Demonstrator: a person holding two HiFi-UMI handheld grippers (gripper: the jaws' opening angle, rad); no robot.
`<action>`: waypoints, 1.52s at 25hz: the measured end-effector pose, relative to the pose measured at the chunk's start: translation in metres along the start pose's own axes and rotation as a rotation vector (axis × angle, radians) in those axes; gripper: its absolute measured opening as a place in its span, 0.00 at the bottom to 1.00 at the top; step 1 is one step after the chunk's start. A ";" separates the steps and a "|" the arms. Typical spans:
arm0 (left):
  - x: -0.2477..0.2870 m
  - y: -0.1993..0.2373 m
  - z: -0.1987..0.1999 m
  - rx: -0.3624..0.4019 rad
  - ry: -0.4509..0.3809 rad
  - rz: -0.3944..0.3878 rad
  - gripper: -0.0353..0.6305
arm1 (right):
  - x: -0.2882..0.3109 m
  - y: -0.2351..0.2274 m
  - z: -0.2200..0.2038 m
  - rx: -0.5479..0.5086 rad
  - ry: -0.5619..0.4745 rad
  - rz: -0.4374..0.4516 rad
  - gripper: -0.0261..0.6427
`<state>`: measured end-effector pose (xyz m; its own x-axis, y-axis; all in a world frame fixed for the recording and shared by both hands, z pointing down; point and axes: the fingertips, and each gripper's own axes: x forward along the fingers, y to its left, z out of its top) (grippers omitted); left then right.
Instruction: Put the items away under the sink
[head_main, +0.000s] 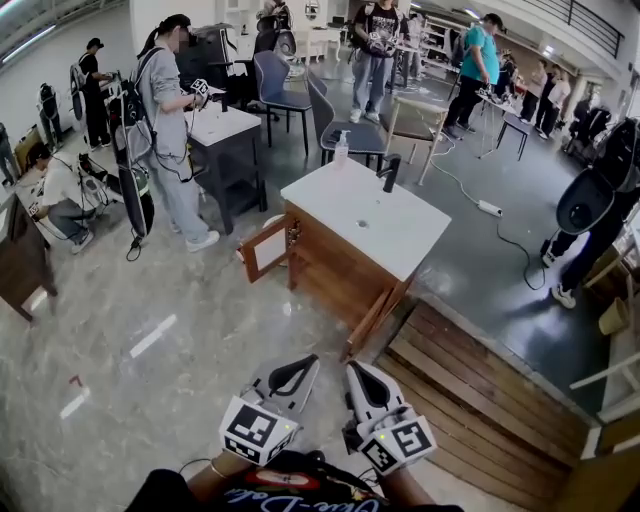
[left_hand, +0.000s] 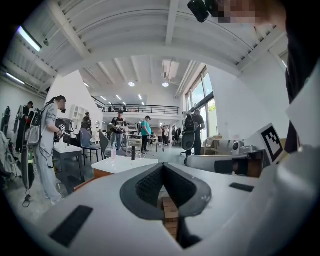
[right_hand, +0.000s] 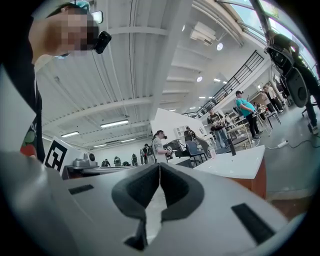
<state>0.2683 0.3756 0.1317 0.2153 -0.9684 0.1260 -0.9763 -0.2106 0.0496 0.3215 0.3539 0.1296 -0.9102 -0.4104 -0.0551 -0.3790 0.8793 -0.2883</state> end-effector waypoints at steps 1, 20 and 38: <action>0.003 0.001 0.001 -0.001 -0.001 -0.006 0.06 | 0.002 -0.002 0.001 -0.001 -0.002 -0.004 0.05; 0.044 0.102 0.017 -0.012 -0.021 -0.073 0.06 | 0.107 -0.012 0.007 -0.036 -0.004 -0.045 0.05; 0.052 0.203 0.017 0.001 -0.039 -0.130 0.06 | 0.207 -0.005 -0.006 -0.059 0.000 -0.107 0.05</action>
<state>0.0808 0.2799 0.1316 0.3386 -0.9375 0.0804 -0.9404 -0.3343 0.0617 0.1337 0.2658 0.1253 -0.8640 -0.5028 -0.0269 -0.4833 0.8431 -0.2358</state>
